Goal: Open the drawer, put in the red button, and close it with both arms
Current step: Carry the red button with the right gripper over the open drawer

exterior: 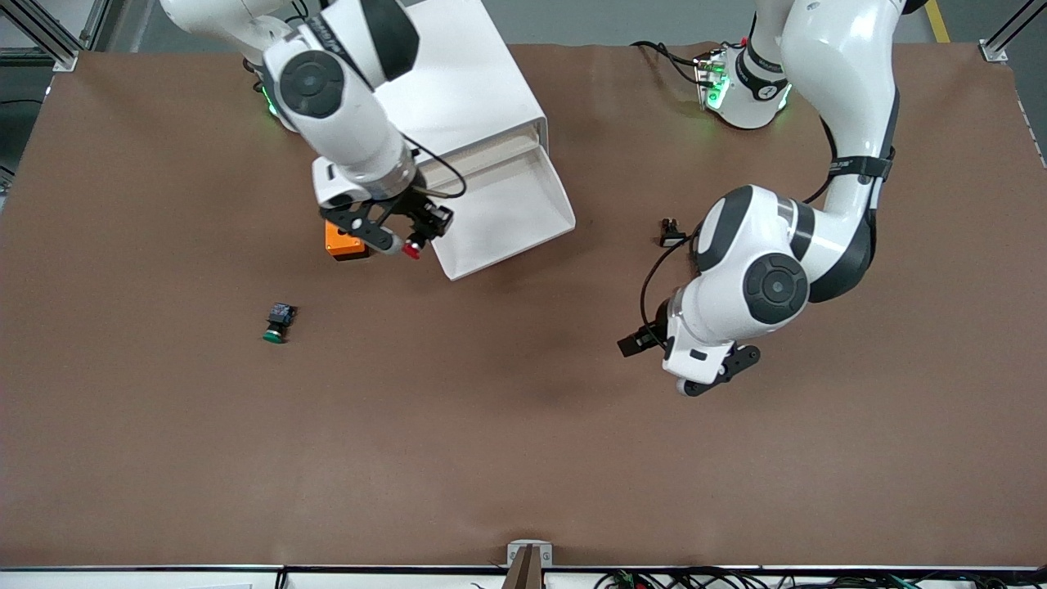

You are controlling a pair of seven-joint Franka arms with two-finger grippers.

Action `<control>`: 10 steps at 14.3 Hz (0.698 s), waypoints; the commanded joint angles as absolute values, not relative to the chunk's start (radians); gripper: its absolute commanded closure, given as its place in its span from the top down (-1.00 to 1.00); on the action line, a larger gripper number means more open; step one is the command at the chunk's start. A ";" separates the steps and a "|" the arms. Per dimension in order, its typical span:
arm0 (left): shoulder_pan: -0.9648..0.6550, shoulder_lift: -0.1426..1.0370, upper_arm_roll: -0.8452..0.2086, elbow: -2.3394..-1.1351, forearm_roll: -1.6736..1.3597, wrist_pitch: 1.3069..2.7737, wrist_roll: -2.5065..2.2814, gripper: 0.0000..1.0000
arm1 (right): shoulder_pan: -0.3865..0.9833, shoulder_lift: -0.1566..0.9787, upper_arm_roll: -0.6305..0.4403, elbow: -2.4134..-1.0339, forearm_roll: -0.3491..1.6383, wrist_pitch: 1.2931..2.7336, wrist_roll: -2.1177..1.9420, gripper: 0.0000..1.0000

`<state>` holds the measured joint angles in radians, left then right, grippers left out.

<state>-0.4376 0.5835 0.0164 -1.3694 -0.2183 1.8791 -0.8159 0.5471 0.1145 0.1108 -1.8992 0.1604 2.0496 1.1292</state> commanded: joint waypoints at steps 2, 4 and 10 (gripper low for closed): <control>-0.471 0.526 0.018 -1.431 -0.193 1.881 -0.834 1.00 | 0.669 0.124 0.097 -1.936 0.160 2.121 1.264 -1.00; -0.482 0.522 0.018 -1.431 -0.193 1.878 -0.834 1.00 | 0.718 0.152 0.097 -1.936 0.141 2.152 1.330 -1.00; -0.514 0.529 0.020 -1.466 -0.192 1.842 -0.841 1.00 | 0.785 0.233 0.097 -1.934 0.115 2.207 1.417 -1.00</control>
<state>-0.5066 0.5550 0.0158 -1.4305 -0.2175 1.8534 -0.8261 0.7641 0.2164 0.1089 -1.9369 0.1339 2.1946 1.3882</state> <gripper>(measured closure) 0.000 0.590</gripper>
